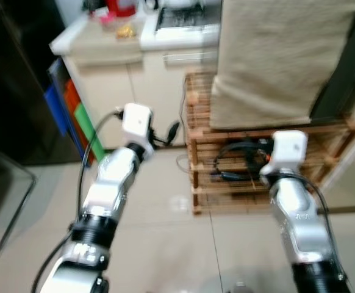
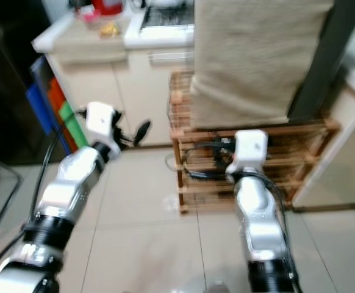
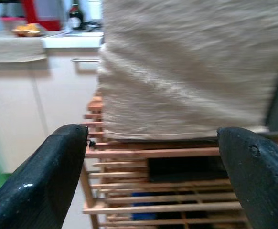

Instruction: Restocking fridge

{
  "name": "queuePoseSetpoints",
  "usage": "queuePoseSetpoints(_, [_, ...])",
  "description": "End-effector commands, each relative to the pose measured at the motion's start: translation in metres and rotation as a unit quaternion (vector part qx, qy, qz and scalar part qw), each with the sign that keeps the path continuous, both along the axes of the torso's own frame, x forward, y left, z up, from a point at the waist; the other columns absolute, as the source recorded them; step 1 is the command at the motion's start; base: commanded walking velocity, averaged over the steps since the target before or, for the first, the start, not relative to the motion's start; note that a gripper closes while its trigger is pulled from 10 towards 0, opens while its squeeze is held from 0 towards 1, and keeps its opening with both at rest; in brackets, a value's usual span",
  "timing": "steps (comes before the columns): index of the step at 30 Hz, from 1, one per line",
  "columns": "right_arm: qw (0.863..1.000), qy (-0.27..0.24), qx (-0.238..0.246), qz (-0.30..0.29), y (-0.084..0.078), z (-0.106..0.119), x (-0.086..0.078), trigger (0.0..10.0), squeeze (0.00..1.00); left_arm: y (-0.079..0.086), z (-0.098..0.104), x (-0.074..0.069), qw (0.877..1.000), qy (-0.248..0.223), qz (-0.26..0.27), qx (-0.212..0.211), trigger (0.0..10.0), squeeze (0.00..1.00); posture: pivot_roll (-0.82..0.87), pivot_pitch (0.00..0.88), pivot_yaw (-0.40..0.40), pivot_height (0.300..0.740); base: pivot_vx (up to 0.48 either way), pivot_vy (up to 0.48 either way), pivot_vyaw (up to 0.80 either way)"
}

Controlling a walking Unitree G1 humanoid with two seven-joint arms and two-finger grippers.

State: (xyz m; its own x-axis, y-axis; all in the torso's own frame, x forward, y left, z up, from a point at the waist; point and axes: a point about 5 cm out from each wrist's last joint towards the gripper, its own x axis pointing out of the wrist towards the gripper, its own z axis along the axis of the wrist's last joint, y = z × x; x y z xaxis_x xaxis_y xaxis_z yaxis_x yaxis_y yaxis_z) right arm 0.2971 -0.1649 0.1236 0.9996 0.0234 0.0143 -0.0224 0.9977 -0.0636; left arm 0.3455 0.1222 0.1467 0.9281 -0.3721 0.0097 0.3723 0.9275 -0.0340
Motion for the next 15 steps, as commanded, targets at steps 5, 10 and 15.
queuePoseSetpoints(5, [0.999,-0.023,0.003,-0.023,-0.013,0.007,-0.008,10.0,0.00,-0.003,0.001,0.001,1.000,0.001,-0.004,0.001,10.0,0.00,-0.12,0.000,0.110,0.740,0.000,0.480,-0.76])
queuePoseSetpoints(10, [0.998,-0.049,-0.019,-0.033,-0.023,0.011,-0.022,10.0,0.00,0.005,-0.003,-0.002,0.998,-0.013,0.014,0.056,10.0,0.00,-0.12,0.000,0.110,0.740,0.000,0.288,-0.58])
queuePoseSetpoints(15, [0.997,-0.054,-0.018,-0.061,-0.034,0.014,-0.019,10.0,0.00,0.003,0.000,-0.004,1.000,-0.017,0.005,0.020,10.0,0.00,-0.13,0.000,0.113,0.740,0.000,0.000,0.00])
